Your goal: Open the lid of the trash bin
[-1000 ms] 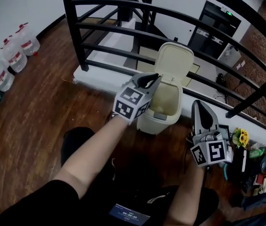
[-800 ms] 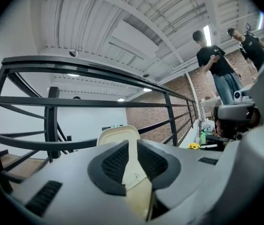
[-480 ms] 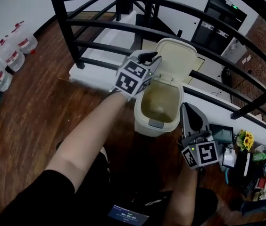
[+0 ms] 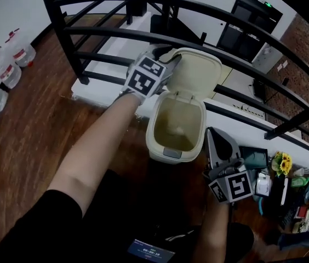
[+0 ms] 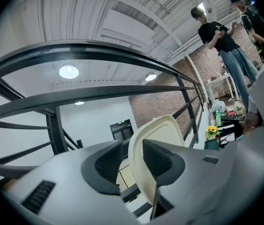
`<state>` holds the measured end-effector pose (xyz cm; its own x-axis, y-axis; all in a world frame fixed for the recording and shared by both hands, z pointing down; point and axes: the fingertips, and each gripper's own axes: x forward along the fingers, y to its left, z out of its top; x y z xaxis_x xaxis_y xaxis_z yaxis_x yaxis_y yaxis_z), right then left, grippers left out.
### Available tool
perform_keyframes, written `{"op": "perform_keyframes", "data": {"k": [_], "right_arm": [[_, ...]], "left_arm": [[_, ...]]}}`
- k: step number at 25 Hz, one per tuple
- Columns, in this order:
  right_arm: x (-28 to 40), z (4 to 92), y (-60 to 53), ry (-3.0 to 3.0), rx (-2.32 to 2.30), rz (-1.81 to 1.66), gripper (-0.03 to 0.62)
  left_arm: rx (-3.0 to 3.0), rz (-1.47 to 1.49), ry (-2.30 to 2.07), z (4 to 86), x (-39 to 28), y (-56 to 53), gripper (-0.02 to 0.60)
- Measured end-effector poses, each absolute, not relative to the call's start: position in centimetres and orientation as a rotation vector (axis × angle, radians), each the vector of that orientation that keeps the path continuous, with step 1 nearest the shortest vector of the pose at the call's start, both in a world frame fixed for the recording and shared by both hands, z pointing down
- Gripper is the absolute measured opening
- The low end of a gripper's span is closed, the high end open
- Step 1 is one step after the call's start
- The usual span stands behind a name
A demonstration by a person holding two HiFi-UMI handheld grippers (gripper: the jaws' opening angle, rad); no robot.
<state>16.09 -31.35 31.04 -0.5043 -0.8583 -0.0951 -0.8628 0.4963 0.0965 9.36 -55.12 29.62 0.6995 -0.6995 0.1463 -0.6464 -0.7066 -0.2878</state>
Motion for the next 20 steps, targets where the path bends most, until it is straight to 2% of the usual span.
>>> {"op": "perform_keyframes", "data": {"k": [9,12,20], "right_arm": [[16.4,33.1,-32.7,2.706,-1.514,0.148,0.002],[16.8,33.2,-32.9,2.706,-1.513,0.142,0.002],[16.3,33.1,-32.9,2.703,-1.496,0.137,0.002]], "left_arm": [[-2.718,-0.447,0.986,31.5,11.7,-57.9,0.170],[-2.735,-0.434,0.967,31.5,12.1,-58.3,0.144],[-2.737,-0.436,0.898,31.2,12.1,-56.9,0.123]]}}
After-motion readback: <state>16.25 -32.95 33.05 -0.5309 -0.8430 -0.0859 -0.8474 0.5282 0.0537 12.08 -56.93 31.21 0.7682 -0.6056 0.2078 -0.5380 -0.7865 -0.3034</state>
